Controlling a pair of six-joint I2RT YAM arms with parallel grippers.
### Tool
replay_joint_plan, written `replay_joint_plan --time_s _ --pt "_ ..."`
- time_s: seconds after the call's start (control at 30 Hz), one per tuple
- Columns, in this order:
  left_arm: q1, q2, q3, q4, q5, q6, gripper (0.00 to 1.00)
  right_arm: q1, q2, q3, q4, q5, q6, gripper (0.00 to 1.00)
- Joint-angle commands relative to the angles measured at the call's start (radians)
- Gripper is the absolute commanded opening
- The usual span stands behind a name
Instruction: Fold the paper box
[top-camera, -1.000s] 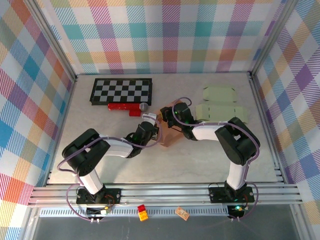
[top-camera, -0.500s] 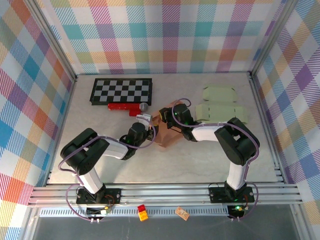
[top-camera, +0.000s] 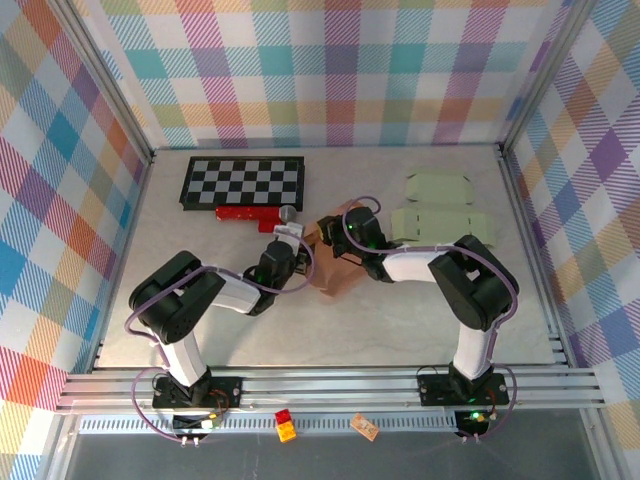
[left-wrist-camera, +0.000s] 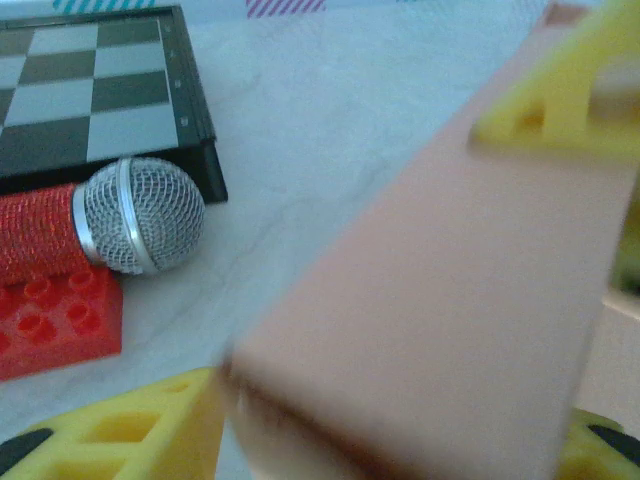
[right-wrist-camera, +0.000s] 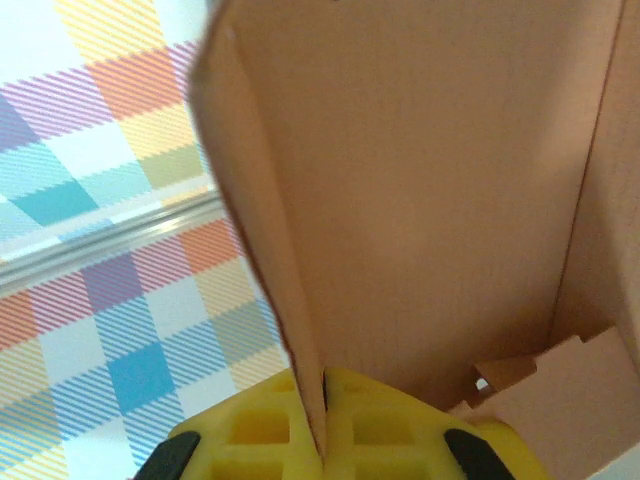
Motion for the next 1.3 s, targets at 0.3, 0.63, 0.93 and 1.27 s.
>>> replay_joint_plan --time_s 0.3,0.63,0.93,1.27 --pt "-0.002 -0.074 0.013 -0.063 0.034 -0.064 0.5 0.025 0.128 -0.032 0.125 0.058 0.001 0.0" --pt "-0.106 -0.411 -0.117 -0.451 0.097 -0.216 0.66 0.019 0.092 0.013 0.095 0.064 -0.038 0.0" --pt "-0.091 -0.561 -0.135 -0.697 -0.016 -0.308 0.65 0.02 0.029 0.059 0.01 0.059 -0.094 0.0" --pt "-0.039 -0.504 0.007 -0.807 0.048 -0.352 0.66 -0.006 -0.136 0.134 -0.312 0.044 -0.176 0.0"
